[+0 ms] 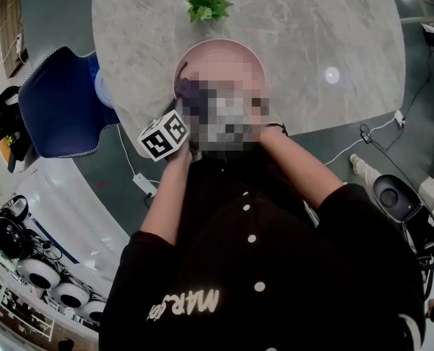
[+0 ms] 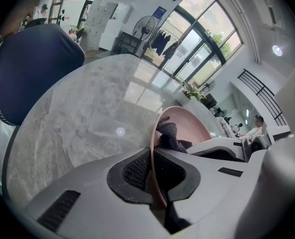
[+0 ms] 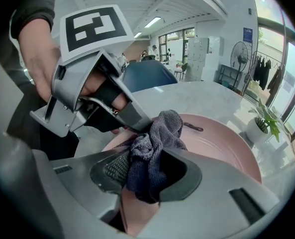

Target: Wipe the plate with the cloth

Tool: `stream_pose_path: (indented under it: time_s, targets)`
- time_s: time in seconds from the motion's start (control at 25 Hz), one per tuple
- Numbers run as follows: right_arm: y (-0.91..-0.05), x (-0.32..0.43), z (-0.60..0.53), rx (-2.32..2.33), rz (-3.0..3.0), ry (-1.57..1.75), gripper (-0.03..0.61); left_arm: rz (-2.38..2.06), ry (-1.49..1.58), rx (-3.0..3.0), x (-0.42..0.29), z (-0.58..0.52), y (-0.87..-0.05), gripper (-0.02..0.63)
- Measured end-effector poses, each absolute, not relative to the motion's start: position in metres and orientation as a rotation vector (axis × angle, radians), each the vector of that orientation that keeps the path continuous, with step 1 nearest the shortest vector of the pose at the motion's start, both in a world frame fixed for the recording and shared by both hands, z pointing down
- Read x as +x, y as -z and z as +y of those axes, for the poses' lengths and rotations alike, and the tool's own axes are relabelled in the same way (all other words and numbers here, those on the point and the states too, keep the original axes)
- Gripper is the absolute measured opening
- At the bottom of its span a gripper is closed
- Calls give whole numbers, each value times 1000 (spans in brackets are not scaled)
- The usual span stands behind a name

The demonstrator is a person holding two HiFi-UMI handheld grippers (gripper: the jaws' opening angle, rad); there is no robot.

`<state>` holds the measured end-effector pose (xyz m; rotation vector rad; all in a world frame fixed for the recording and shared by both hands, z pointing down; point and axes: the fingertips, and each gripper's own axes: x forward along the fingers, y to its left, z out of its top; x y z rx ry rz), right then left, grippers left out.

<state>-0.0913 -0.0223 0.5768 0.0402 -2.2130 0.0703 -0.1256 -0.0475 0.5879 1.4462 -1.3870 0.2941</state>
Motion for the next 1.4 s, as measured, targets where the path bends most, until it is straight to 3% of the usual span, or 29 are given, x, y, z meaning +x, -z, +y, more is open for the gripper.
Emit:
stream_pose_path:
  time_s: [1.4]
  targets:
    - [-580,-36,7,-97,-2139,12,142,-1392,-327,1472,-125,-46,-586,29]
